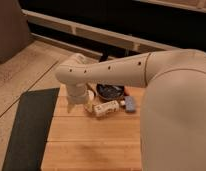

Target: Drag the pepper across the table

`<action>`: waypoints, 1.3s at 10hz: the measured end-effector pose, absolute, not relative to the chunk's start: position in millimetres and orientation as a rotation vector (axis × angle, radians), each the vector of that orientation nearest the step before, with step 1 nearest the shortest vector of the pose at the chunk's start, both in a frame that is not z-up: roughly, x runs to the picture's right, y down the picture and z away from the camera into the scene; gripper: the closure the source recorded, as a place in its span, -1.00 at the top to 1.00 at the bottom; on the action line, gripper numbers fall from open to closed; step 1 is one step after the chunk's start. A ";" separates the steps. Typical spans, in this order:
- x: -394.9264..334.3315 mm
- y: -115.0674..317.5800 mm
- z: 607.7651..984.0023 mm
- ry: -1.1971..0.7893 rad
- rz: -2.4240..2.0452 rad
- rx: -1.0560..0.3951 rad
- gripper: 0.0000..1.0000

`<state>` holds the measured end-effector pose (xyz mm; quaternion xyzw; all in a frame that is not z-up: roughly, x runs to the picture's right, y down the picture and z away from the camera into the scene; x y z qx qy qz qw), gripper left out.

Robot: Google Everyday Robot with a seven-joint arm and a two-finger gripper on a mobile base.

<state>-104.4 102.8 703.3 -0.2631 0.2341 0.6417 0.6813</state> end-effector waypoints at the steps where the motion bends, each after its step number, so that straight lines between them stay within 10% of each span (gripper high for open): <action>1: -104.5 102.6 703.2 0.525 1.440 -0.590 0.30; 13: -99.4 85.3 722.4 0.509 1.390 -0.553 0.30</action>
